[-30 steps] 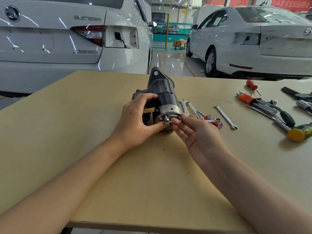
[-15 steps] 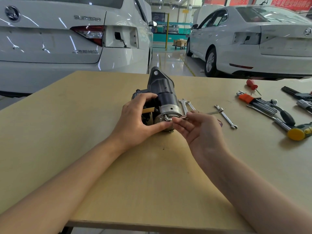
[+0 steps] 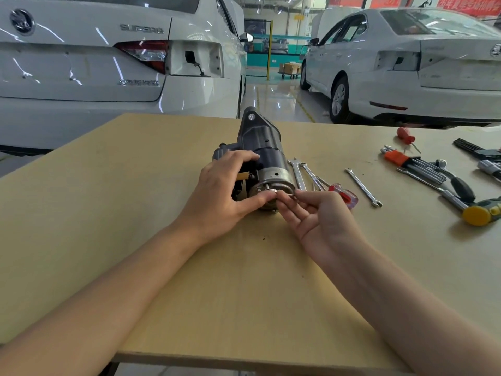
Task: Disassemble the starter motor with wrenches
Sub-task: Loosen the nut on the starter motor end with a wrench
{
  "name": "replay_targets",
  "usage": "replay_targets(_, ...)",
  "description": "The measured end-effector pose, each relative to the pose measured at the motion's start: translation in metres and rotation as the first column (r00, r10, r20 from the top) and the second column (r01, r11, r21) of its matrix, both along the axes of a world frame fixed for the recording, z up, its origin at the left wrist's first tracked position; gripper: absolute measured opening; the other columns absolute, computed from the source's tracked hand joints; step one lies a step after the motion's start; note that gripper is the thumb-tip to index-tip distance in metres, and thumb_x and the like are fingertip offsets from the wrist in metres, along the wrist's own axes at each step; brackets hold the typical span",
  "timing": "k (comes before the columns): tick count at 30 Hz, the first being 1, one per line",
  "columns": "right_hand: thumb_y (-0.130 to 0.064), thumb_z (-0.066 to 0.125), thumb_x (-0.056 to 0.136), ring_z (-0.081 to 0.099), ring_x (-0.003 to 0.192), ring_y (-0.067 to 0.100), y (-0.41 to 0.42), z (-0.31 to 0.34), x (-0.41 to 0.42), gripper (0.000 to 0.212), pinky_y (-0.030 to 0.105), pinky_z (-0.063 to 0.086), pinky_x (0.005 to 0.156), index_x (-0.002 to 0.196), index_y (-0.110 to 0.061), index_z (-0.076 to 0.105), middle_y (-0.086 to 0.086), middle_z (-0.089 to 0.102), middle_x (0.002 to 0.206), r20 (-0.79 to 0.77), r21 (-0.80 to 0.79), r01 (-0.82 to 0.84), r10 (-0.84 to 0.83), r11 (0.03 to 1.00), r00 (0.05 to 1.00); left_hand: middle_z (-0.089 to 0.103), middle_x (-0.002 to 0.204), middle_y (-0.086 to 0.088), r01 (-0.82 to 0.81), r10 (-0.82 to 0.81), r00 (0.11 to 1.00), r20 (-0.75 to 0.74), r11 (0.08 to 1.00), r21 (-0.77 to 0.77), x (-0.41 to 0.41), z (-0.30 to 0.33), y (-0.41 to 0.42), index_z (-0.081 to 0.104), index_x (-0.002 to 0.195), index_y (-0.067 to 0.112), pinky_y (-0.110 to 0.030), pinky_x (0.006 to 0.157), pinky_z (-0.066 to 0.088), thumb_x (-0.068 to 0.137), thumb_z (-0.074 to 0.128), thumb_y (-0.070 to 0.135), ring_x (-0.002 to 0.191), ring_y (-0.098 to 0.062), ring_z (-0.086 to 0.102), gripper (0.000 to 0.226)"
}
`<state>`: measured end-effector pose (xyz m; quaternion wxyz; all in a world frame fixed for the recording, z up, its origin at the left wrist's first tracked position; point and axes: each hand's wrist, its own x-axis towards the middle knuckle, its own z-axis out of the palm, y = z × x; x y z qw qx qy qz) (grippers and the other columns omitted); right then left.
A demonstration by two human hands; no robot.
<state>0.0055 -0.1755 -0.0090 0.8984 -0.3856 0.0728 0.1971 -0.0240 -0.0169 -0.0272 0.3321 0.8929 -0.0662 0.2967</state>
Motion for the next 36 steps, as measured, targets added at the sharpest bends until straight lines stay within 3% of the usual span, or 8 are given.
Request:
replay_targets(7,0.009,0.056,0.088,0.069,0.058,0.019,-0.002,-0.003,0.001,0.011,0.026,0.056,0.057,0.091,-0.001,0.053,0.010,0.066,0.066,0.299,-0.115,0.091,-0.053,0.989,0.953,0.057,0.125,0.011,-0.010,0.008,1.000,-0.028,0.999,-0.046,-0.003,0.001,0.001,0.050,0.130,0.023,-0.047,0.105,0.042,0.072,0.070,0.057,0.119,-0.015,0.054,0.071)
replay_targets(12,-0.001,0.065,0.086,0.059,0.066,0.011,0.009,0.000,-0.009,0.015,0.027,0.049,0.063,0.086,-0.015,0.060,-0.005,0.062,0.074,0.944,-0.321,0.604,0.194,0.730,0.267,0.054,0.128,0.004,0.023,-0.030,0.996,-0.086,0.996,-0.091,-0.003,0.001,0.000,0.046,0.134,0.022,-0.047,0.108,0.039,0.057,0.068,0.057,0.123,-0.020,0.051,0.087)
replay_targets(15,-0.001,0.067,0.083,0.058,0.074,0.023,0.018,-0.006,-0.013,0.006,0.032,0.047,0.069,0.088,-0.003,0.069,0.006,0.065,0.079,0.837,-0.280,0.752,0.535,0.596,-0.113,0.058,0.128,-0.001,0.009,-0.018,0.998,-0.067,0.992,-0.124,-0.001,0.002,0.001,0.048,0.136,0.017,-0.048,0.104,0.041,0.065,0.064,0.035,0.121,-0.025,0.053,0.075)
replay_targets(18,-0.003,0.066,0.086,0.058,0.078,0.030,0.015,-0.009,-0.012,0.008,0.037,0.048,0.072,0.093,-0.002,0.070,0.009,0.065,0.083,0.767,-0.255,0.753,0.601,0.607,-0.225,0.059,0.127,-0.001,0.005,-0.015,0.997,-0.078,0.991,-0.135,0.000,0.000,0.004,0.047,0.135,0.020,-0.048,0.104,0.042,0.068,0.063,0.030,0.121,-0.025,0.053,0.070)
replay_targets(20,-0.006,0.062,0.090,0.059,0.079,0.020,0.009,-0.008,-0.015,0.008,0.027,0.046,0.073,0.094,-0.010,0.067,0.001,0.065,0.084,0.908,-0.244,0.653,0.406,0.717,-0.107,0.057,0.128,0.001,0.016,-0.031,0.995,-0.095,0.989,-0.150,0.000,-0.002,0.004,0.046,0.134,0.023,-0.048,0.104,0.042,0.061,0.071,0.046,0.124,-0.025,0.052,0.081)
replay_targets(22,-0.009,0.057,0.092,0.061,0.072,0.010,0.005,-0.004,-0.014,0.014,0.022,0.047,0.068,0.090,-0.022,0.058,-0.005,0.064,0.079,0.961,-0.251,0.554,0.135,0.794,0.241,0.054,0.132,0.006,0.001,-0.023,0.990,-0.136,0.987,-0.162,-0.001,-0.002,0.005,0.044,0.135,0.030,-0.047,0.107,0.041,0.053,0.075,0.059,0.129,-0.023,0.047,0.093)
replay_targets(26,0.003,0.050,0.092,0.053,0.046,0.010,-0.004,0.000,0.003,0.020,0.021,0.043,0.047,0.078,-0.011,0.048,-0.001,0.057,0.054,0.428,-0.191,0.208,-0.109,0.959,0.897,0.054,0.130,0.011,-0.004,-0.015,0.993,-0.118,0.986,-0.165,-0.002,0.000,0.004,0.046,0.134,0.031,-0.044,0.109,0.040,0.049,0.076,0.064,0.128,-0.016,0.047,0.096)
replay_targets(36,0.007,0.049,0.091,0.060,0.045,0.014,0.002,-0.004,0.005,0.008,0.022,0.052,0.048,0.092,-0.001,0.051,0.006,0.060,0.052,0.223,-0.066,0.035,-0.019,0.997,0.975,0.055,0.130,0.007,-0.016,0.000,0.995,-0.099,0.988,-0.154,-0.001,0.000,0.002,0.047,0.133,0.026,-0.045,0.107,0.041,0.053,0.071,0.066,0.127,-0.019,0.048,0.093)
